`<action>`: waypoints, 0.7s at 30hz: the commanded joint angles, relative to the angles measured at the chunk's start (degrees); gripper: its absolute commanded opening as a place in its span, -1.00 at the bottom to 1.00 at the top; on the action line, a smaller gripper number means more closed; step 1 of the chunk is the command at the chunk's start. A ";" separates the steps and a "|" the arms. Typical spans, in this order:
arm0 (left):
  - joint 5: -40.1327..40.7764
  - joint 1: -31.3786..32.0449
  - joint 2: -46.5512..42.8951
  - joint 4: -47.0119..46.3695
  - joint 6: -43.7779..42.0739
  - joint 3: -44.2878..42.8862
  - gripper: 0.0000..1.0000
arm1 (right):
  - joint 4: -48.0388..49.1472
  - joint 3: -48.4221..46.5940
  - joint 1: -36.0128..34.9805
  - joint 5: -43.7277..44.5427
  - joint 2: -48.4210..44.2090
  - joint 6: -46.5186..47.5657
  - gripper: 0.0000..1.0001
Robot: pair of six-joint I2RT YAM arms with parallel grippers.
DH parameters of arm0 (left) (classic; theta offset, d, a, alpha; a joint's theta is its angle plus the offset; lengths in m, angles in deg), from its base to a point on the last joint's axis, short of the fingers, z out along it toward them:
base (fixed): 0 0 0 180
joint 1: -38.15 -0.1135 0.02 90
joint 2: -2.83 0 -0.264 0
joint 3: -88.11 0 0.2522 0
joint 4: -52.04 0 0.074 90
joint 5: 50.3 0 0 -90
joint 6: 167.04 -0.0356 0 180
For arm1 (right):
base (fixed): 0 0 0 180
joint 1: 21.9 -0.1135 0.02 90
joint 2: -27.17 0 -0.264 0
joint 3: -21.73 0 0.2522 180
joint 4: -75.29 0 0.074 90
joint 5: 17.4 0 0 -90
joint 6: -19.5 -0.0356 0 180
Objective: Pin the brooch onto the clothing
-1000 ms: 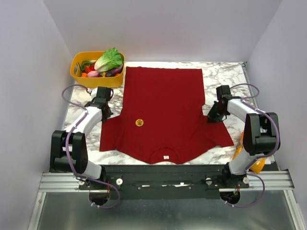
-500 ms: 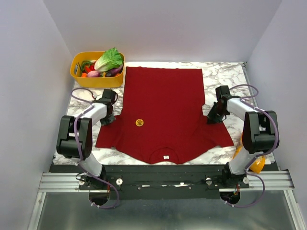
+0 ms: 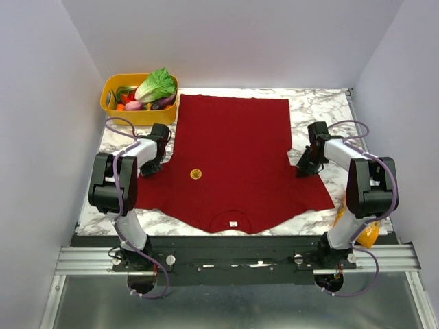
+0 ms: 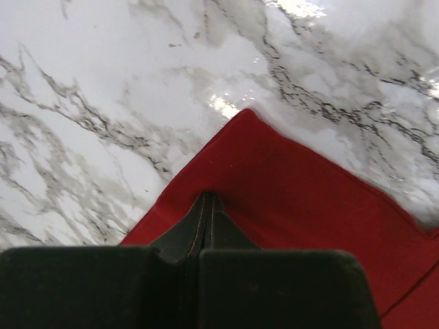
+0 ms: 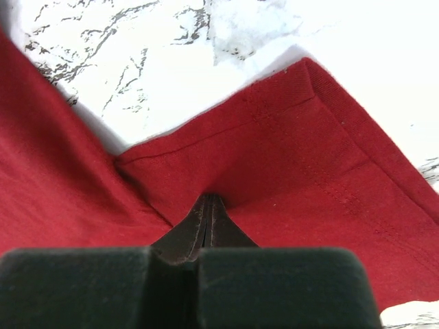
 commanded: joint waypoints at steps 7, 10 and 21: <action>7.62 0.10 0.97 4.14 1.60 0.43 -1.00 | -3.19 -3.20 0.72 5.04 2.66 -0.79 -0.99; 8.76 0.10 0.97 4.75 1.77 0.25 -1.00 | -3.54 -3.56 0.72 5.57 2.40 -1.06 -0.99; 9.64 1.59 -0.08 4.32 1.60 0.17 -1.00 | -3.71 -2.33 0.90 6.71 -1.81 -1.76 -0.99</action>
